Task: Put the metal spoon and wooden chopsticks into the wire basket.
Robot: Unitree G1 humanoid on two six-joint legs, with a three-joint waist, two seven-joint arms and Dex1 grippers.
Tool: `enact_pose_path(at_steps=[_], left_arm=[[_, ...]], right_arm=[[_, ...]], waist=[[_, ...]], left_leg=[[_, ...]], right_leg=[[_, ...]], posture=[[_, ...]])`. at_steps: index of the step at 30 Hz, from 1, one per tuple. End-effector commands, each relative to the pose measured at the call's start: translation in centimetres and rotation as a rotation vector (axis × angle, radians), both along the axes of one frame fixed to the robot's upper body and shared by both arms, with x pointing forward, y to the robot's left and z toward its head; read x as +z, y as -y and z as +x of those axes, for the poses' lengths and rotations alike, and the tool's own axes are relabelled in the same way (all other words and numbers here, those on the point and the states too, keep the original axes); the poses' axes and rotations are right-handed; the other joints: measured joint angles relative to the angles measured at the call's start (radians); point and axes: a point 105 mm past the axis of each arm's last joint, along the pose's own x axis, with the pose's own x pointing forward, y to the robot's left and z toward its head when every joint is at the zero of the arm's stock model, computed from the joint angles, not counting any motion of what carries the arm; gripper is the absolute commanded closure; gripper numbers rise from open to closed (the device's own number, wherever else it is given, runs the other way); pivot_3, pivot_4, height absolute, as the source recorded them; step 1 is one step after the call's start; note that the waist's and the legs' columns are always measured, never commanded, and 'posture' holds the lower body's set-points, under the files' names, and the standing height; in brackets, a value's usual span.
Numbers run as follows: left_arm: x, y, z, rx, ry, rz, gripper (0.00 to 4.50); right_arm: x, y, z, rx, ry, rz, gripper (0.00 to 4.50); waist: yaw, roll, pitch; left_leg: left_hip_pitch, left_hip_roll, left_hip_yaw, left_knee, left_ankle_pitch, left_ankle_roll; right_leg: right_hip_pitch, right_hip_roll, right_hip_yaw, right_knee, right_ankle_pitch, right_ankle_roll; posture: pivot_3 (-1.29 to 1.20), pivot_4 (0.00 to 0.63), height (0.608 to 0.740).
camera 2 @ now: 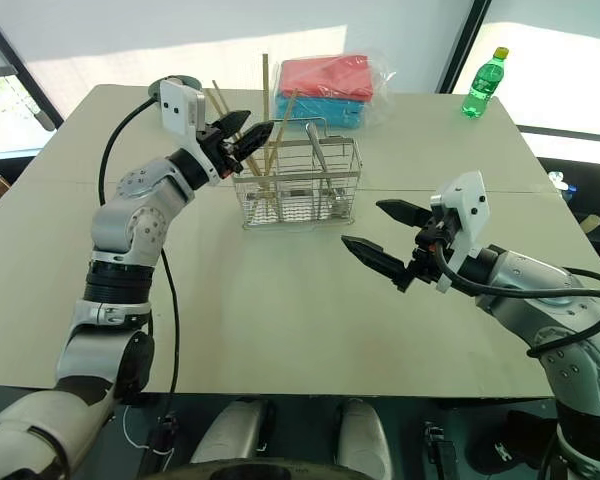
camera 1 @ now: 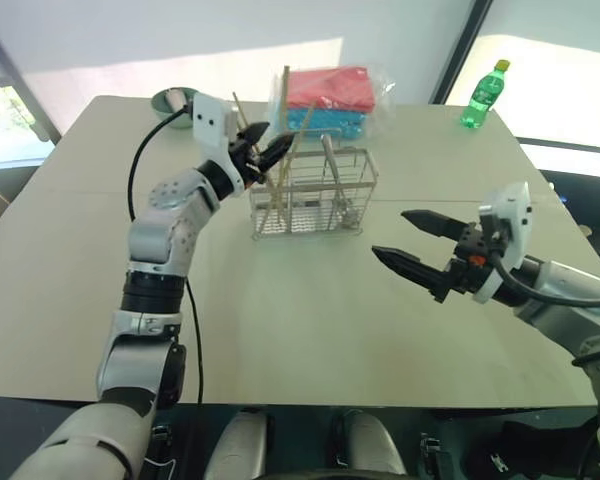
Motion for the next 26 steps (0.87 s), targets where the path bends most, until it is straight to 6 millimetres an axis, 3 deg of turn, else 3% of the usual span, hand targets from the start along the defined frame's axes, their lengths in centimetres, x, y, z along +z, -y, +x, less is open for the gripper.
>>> enact_pose_path(at_steps=[1, 4, 7, 10, 14, 18, 26], left_arm=[[2.2, -0.5, -1.1, 0.018, 0.088, -0.03, 0.03], [3.5, -1.4, -1.8, 0.019, 0.096, -0.049, 0.03], [6.8, -4.7, -3.0, 0.052, 0.174, 0.013, 0.03], [8.3, -7.2, -4.6, 0.033, 0.218, 0.16, 0.03], [7.6, -9.8, -7.0, -0.004, 0.23, 0.411, 0.03], [7.1, -11.7, -8.2, 0.02, 0.19, 0.478, 0.03], [4.8, -11.7, -10.0, -0.019, 0.128, 0.537, 0.03]], right_arm=[[1.3, 0.2, 0.1, 0.001, 0.065, 0.007, 0.0], [1.4, 0.2, 0.4, 0.009, 0.07, 0.002, 0.0], [1.8, 0.6, 1.0, 0.012, 0.095, -0.03, 0.0], [2.3, 1.4, 1.9, 0.0, 0.112, -0.045, 0.0], [2.7, 2.1, 2.7, 0.003, 0.128, -0.073, 0.0], [2.9, 2.5, 3.4, 0.009, 0.139, -0.086, 0.0], [3.1, 2.8, 4.1, 0.027, 0.15, -0.109, 0.0]], waist=[[0.0, 0.0, 0.0], [-0.001, 0.0, 0.0], [-0.006, 0.001, 0.001], [-0.025, 0.002, 0.001], [-0.028, 0.004, 0.001], [-0.024, 0.004, 0.002], [-0.026, 0.005, 0.003]], left_leg=[[0.0, 0.0, 0.0, 0.0, 0.0, 0.0], [0.0, 0.0, 0.0, 0.0, 0.0, 0.0], [0.0, 0.0, 0.0, 0.0, 0.0, 0.0], [0.0, 0.001, 0.0, -0.001, 0.0, 0.0], [0.001, 0.001, 0.001, -0.002, 0.0, 0.0], [0.0, 0.001, 0.0, -0.001, 0.0, 0.0], [0.0, 0.001, 0.0, -0.001, 0.0, 0.0]], right_leg=[[0.0, 0.0, 0.0, 0.0, 0.0, 0.0], [0.0, 0.0, 0.0, 0.0, 0.0, 0.0], [-0.001, 0.0, 0.0, 0.0, 0.0, 0.0], [-0.002, 0.002, 0.0, 0.001, 0.0, 0.0], [-0.001, 0.001, 0.0, 0.0, 0.0, 0.0], [-0.001, 0.001, 0.0, 0.0, -0.001, -0.002], [-0.001, 0.0, 0.001, -0.001, -0.002, -0.004]], posture=[[0.0, 0.15, 0.667], [0.0, 0.15, 0.667], [0.0, 0.15, 0.667], [0.0, 0.15, 0.667], [0.0, 0.15, 0.667], [0.0, 0.15, 0.667], [0.0, 0.15, 0.667]])
